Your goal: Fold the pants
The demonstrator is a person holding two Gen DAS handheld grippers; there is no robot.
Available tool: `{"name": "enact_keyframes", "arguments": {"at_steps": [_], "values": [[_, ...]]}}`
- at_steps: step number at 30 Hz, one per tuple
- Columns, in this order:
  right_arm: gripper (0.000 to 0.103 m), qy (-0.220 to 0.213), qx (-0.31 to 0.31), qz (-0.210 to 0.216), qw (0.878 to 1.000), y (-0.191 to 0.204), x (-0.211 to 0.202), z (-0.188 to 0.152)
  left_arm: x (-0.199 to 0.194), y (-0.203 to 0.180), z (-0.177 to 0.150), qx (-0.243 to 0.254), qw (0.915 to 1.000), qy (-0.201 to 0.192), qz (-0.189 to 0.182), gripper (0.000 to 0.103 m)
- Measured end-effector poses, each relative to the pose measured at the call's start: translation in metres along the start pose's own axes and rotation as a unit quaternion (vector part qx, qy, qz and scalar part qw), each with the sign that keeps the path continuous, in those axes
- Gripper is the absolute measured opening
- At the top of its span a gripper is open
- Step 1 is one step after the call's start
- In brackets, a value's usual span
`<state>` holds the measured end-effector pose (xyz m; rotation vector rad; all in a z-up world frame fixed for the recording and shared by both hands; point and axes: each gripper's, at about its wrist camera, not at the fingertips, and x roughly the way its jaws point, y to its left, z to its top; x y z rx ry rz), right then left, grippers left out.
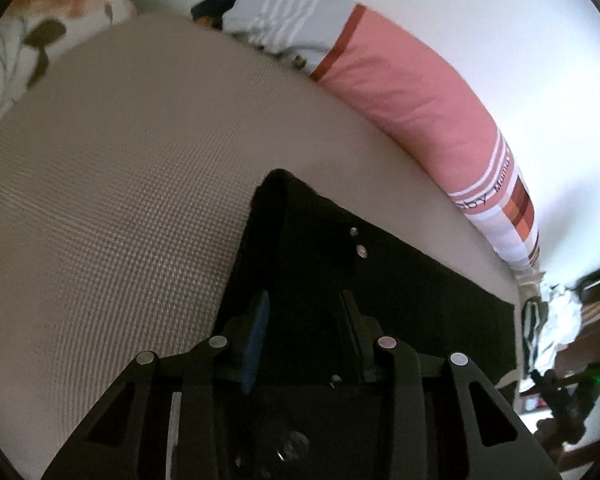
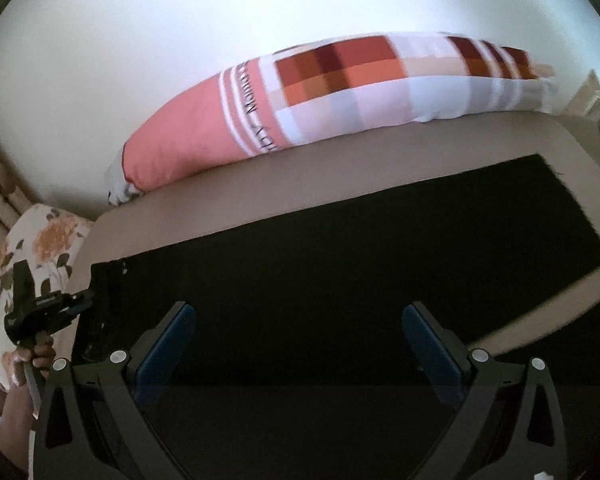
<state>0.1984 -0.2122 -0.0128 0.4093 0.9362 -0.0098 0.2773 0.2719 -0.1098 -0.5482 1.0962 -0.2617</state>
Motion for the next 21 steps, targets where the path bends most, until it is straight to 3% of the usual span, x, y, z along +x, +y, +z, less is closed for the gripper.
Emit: {"name": "enact_keyframes", "arguments": {"at_steps": [7, 15, 17, 19, 21], "values": [[0.103, 0.021, -0.031, 0.01, 0.999, 0.03, 0.039, 0.006, 0.025, 0.012, 0.03, -0.012, 0.9981, 0.015, -0.058, 0.034], [0.103, 0.033, -0.067, 0.032, 0.997, 0.044, 0.07, 0.024, 0.051, -0.015, 0.057, 0.039, 0.9959, 0.037, -0.073, 0.033], [0.103, 0.045, -0.091, 0.048, 0.994, 0.045, 0.081, 0.032, 0.053, -0.016, 0.058, 0.044, 0.9948, 0.037, -0.084, 0.016], [0.103, 0.057, -0.118, 0.056, 0.99, 0.044, 0.09, 0.04, 0.056, -0.018, 0.056, 0.042, 0.9961, 0.028, -0.072, 0.008], [0.103, 0.078, -0.16, 0.069, 0.982, 0.043, 0.105, 0.052, 0.051, -0.02, 0.054, 0.036, 0.9965, 0.01, -0.075, 0.008]]}}
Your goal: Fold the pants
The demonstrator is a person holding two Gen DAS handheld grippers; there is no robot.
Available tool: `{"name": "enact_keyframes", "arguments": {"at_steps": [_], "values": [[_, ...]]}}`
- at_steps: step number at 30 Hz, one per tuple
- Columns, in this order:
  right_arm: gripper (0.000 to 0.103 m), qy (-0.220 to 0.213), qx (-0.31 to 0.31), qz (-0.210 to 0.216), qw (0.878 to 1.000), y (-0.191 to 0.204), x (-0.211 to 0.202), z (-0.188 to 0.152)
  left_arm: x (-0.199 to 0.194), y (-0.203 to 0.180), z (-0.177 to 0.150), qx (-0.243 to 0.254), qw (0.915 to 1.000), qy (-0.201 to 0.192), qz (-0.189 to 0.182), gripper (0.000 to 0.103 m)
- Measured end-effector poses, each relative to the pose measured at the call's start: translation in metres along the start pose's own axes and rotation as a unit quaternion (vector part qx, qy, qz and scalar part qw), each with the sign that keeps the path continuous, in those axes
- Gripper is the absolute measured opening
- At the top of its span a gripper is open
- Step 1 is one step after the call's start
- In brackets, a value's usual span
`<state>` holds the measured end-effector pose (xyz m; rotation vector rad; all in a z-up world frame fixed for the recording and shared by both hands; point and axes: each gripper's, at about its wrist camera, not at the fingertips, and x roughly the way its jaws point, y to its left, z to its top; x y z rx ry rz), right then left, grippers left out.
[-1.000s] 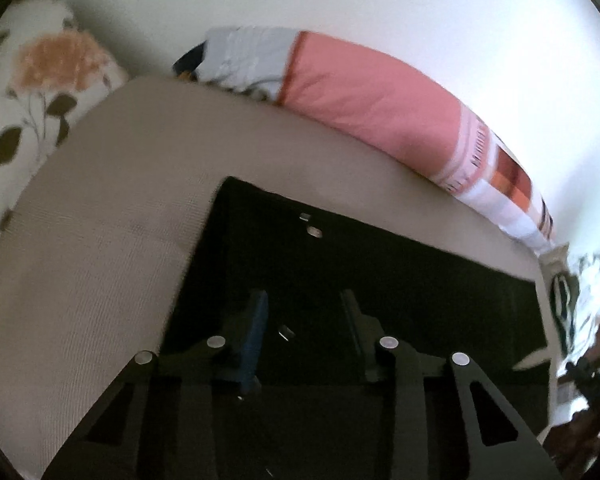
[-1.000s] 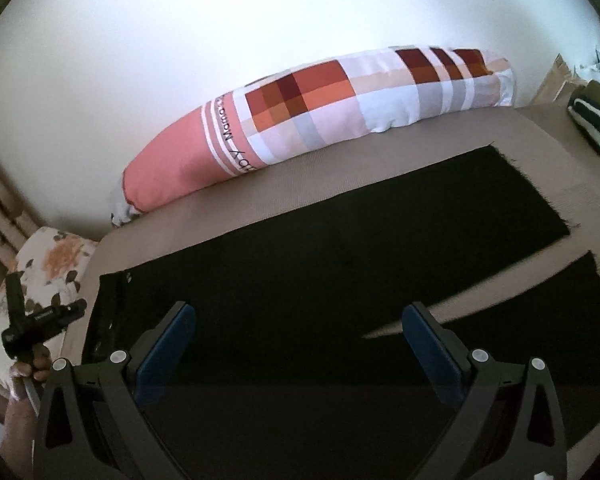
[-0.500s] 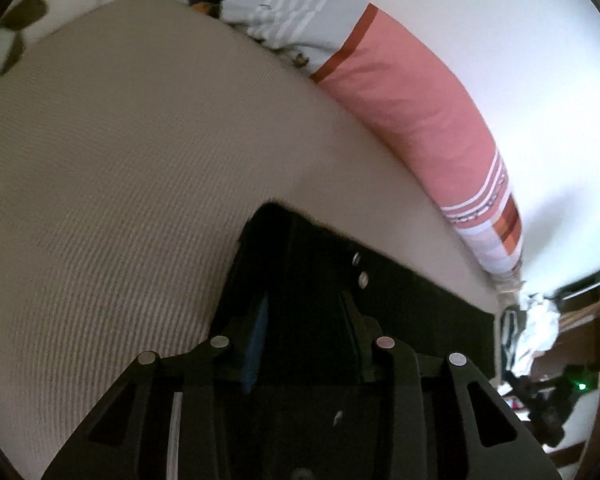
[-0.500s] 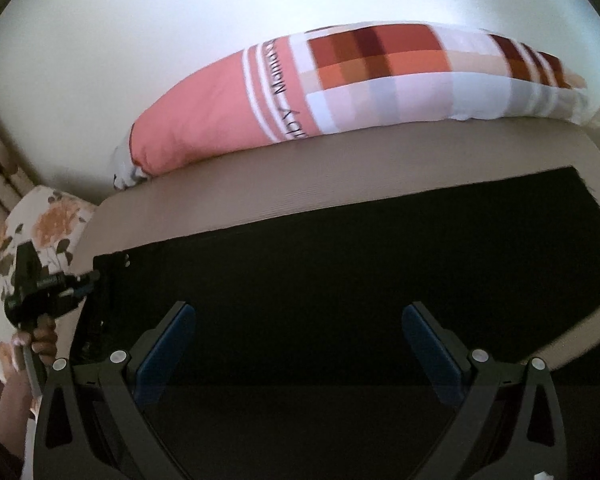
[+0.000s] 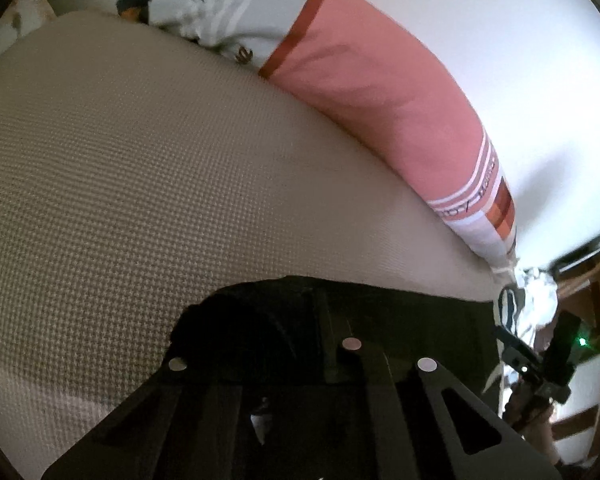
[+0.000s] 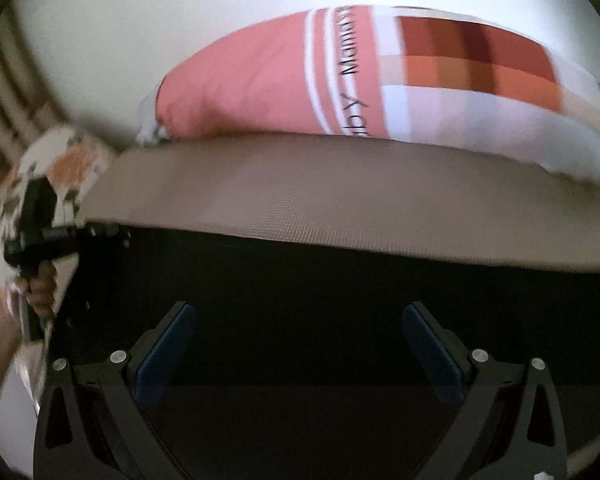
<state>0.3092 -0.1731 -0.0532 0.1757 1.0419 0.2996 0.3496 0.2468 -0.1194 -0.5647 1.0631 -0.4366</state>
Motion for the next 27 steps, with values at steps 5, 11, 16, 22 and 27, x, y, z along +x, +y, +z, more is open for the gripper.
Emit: {"name": "enact_keyframes", "arguments": {"at_steps": [5, 11, 16, 22, 27], "values": [[0.103, 0.068, -0.116, 0.039, 0.99, -0.016, 0.022, 0.035, -0.042, -0.033, -0.009, 0.026, 0.997, -0.059, -0.044, 0.008], [0.102, 0.164, -0.219, 0.106, 0.956, -0.024, 0.049, 0.063, -0.087, -0.072, -0.029, 0.08, 0.9897, -0.099, -0.066, 0.008], [0.078, 0.237, -0.288, 0.138, 0.918, -0.031, 0.068, 0.065, -0.106, -0.089, -0.042, 0.098, 0.9867, -0.117, -0.056, 0.008], [0.046, 0.275, -0.314, 0.139, 0.898, -0.044, 0.081, 0.064, -0.11, -0.095, -0.047, 0.111, 0.9869, -0.113, -0.031, 0.008], [0.011, 0.256, -0.329, 0.108, 0.903, -0.036, 0.077, 0.053, -0.105, -0.097, -0.046, 0.114, 0.9877, -0.105, -0.019, 0.008]]}}
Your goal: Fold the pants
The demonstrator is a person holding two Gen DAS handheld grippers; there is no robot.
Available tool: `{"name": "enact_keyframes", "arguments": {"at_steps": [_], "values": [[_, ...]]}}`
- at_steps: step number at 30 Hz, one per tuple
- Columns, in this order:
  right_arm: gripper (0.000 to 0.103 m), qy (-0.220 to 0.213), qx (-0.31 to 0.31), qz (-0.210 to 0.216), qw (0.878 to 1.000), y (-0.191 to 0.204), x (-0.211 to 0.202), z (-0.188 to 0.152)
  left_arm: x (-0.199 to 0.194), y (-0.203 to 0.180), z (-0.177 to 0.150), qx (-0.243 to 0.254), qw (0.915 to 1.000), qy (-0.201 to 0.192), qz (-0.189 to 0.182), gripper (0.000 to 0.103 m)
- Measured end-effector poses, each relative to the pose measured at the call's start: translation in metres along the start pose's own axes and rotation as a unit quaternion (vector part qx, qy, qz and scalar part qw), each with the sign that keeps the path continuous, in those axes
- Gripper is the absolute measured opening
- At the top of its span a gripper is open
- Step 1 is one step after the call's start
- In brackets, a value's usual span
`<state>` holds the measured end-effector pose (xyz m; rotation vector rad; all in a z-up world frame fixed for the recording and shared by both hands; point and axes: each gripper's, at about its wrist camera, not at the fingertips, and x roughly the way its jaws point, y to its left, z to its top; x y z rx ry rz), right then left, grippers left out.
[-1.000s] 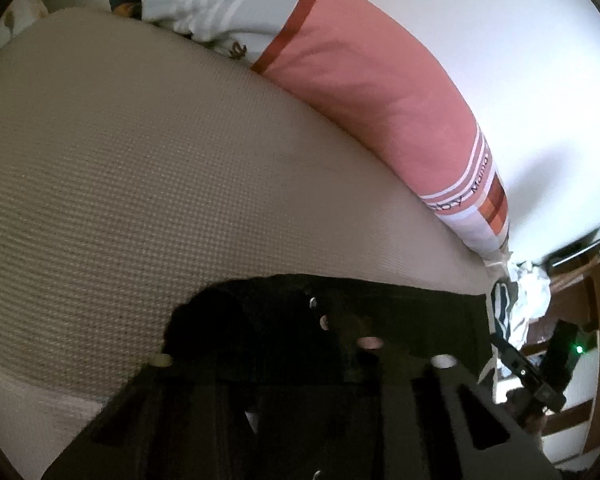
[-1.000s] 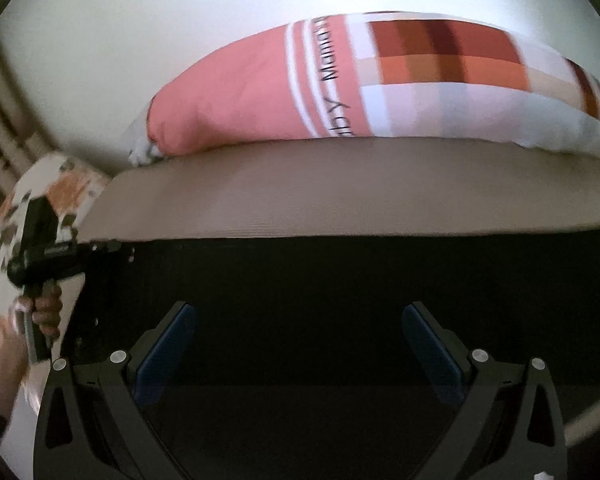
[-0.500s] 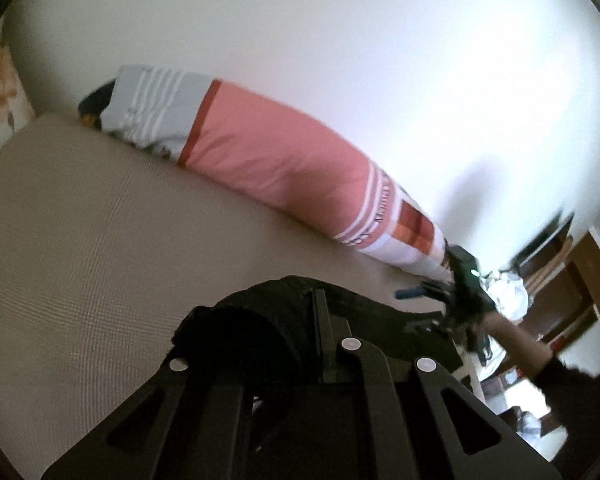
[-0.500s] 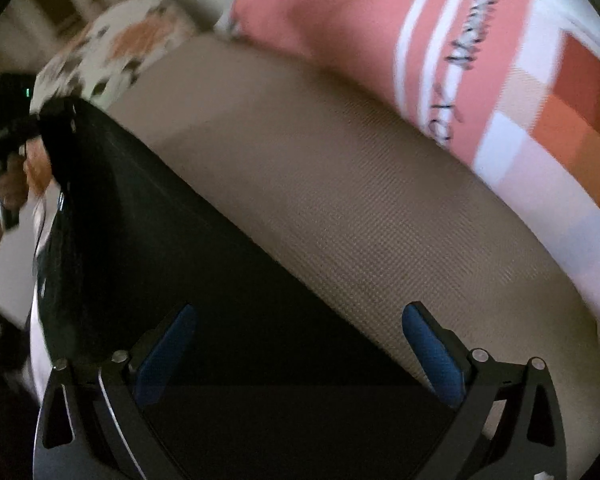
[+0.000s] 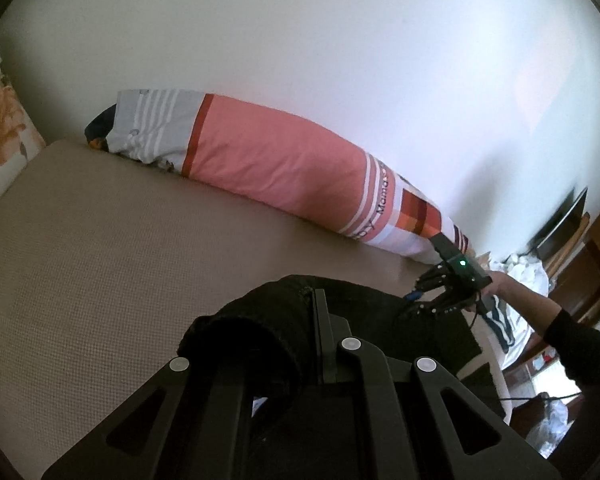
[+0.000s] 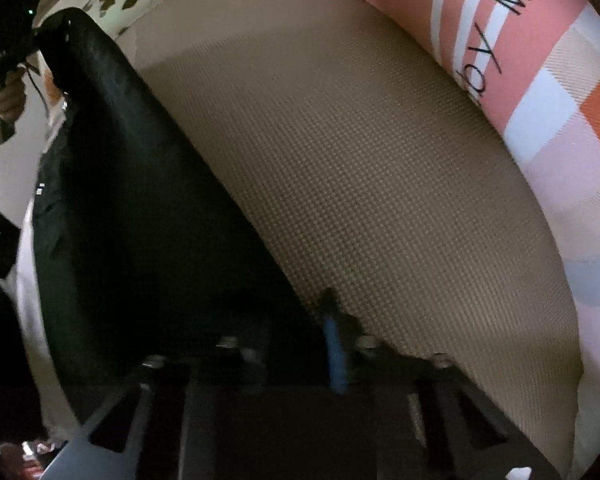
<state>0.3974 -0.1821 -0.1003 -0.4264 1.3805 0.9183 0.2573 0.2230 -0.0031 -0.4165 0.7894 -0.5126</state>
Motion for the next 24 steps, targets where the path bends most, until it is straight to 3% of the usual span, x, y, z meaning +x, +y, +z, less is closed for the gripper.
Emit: {"name": "enact_keyframes", "arguments": {"at_steps": [4, 7, 8, 12, 16, 24], "values": [[0.008, -0.038, 0.007, -0.09, 0.995, 0.03, -0.015, -0.008, 0.004, 0.001, 0.002, 0.004, 0.9999, -0.001, 0.014, 0.008], [0.007, -0.079, 0.026, -0.184, 0.979, 0.063, -0.033, -0.018, 0.006, 0.005, 0.005, 0.001, 0.9998, -0.002, 0.021, 0.008], [0.007, -0.097, 0.041, -0.231, 0.967, 0.079, -0.041, -0.023, 0.007, 0.005, 0.006, 0.003, 0.9997, -0.002, 0.025, 0.008], [0.006, -0.125, 0.068, -0.326, 0.934, 0.134, -0.05, -0.041, 0.008, 0.003, 0.006, 0.023, 0.9991, 0.0, 0.036, 0.008], [0.005, -0.139, 0.083, -0.345, 0.924, 0.193, -0.058, -0.067, -0.008, -0.006, -0.005, 0.038, 0.9987, 0.003, 0.035, 0.008], [0.005, -0.168, 0.146, -0.286, 0.932, 0.285, -0.063, -0.146, -0.071, -0.024, -0.063, 0.07, 0.9972, 0.028, 0.003, 0.009]]}}
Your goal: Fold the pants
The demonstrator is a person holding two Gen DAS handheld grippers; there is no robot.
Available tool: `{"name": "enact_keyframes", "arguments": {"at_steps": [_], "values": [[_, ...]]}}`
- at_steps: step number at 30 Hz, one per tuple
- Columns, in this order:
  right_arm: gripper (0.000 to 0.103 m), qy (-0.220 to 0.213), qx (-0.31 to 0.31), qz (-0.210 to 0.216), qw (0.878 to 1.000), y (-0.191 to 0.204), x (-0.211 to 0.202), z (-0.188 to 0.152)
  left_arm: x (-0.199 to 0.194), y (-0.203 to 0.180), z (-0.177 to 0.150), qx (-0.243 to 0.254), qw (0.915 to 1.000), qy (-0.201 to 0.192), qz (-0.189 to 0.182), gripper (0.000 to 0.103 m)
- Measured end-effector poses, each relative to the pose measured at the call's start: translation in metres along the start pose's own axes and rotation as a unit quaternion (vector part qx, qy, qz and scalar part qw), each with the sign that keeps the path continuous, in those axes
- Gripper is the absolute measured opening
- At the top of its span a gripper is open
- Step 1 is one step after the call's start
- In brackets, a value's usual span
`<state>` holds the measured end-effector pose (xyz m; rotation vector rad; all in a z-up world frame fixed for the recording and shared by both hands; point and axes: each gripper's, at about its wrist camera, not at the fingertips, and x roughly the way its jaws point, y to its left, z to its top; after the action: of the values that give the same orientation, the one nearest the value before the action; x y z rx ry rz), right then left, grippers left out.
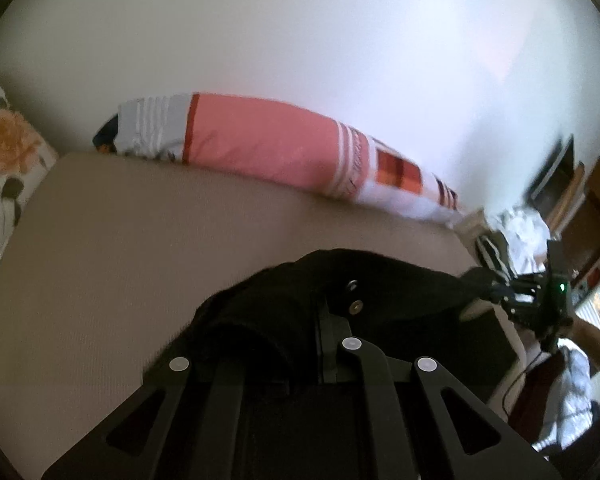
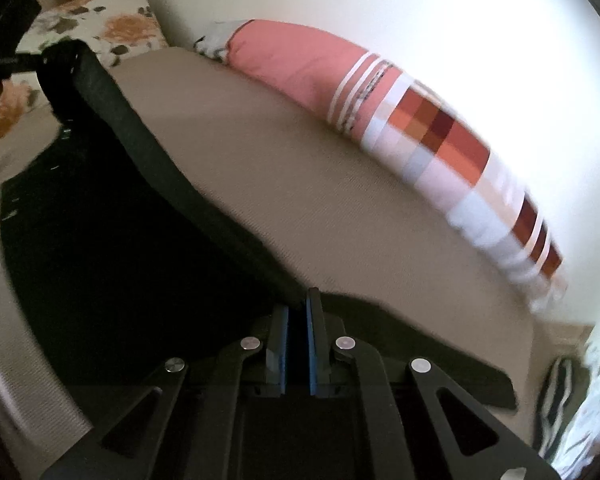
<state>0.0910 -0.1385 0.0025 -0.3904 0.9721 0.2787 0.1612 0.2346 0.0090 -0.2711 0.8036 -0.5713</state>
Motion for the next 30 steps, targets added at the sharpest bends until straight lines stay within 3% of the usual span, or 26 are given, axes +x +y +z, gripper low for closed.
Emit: {"name": "enact_keyframes", "arguments": {"at_steps": [8, 13, 18, 19, 20, 22, 24, 30], "values": [[0.005, 0.053, 0.015, 0.08, 0.995, 0.054, 0.002, -0.077, -0.018, 0.001, -0.082, -0.005, 0.9965, 0.082, 0.016, 0.014], [0.005, 0.087, 0.018, 0.101, 0.991, 0.072, 0.026, -0.103, -0.001, 0.004, -0.134, 0.005, 0.9853, 0.16, 0.06, 0.022], [0.005, 0.095, 0.03, 0.107, 0.989, 0.074, 0.037, -0.108, -0.006, -0.001, -0.141, -0.01, 0.9823, 0.167, 0.084, 0.031], [0.005, 0.095, 0.03, 0.107, 0.989, 0.074, 0.037, -0.109, -0.008, -0.002, -0.141, -0.012, 0.981, 0.172, 0.09, 0.037], [0.006, 0.094, 0.028, 0.106, 0.989, 0.075, 0.036, -0.109, -0.011, -0.003, -0.141, -0.01, 0.9781, 0.177, 0.108, 0.057], [0.006, 0.092, 0.027, 0.105, 0.99, 0.075, 0.036, -0.11, -0.02, -0.001, -0.143, -0.008, 0.971, 0.181, 0.156, 0.081], [0.007, 0.089, 0.029, 0.106, 0.99, 0.075, 0.035, -0.111, -0.033, 0.002, -0.146, -0.02, 0.9714, 0.178, 0.156, 0.081], [0.007, 0.081, 0.029, 0.107, 0.991, 0.074, 0.036, -0.111, -0.067, 0.002, -0.157, -0.14, 0.9712, 0.155, 0.116, 0.081]]}}
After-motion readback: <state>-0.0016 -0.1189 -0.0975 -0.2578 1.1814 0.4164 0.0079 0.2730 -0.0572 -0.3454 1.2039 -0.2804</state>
